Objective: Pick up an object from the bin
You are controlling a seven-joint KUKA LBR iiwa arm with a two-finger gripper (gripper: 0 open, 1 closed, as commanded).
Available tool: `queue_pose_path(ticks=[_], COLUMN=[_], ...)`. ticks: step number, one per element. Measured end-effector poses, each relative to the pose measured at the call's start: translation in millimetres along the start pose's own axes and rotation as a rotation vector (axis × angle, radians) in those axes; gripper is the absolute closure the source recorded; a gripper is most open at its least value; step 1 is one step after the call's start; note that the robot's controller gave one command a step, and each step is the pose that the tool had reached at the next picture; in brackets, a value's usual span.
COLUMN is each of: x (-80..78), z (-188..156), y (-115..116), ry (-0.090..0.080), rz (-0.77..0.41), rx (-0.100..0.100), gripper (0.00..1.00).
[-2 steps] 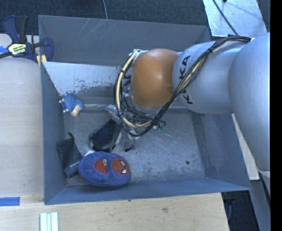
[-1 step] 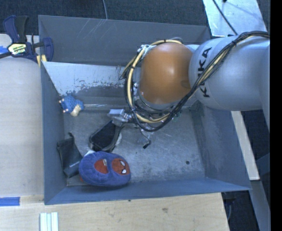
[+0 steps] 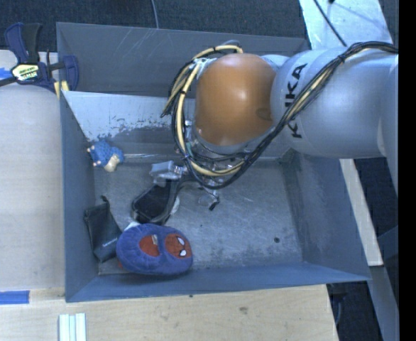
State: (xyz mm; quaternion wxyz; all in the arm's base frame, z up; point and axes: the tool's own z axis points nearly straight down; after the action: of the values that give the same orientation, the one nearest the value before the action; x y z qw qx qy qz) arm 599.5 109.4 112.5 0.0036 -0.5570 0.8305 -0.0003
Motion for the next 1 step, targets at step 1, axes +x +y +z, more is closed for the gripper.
queue_pose_path(ticks=[1], x=[-19.9], z=[34.1], y=[-6.4], ry=[-0.019], rz=[-0.275], rx=[0.011], gripper=[0.0])
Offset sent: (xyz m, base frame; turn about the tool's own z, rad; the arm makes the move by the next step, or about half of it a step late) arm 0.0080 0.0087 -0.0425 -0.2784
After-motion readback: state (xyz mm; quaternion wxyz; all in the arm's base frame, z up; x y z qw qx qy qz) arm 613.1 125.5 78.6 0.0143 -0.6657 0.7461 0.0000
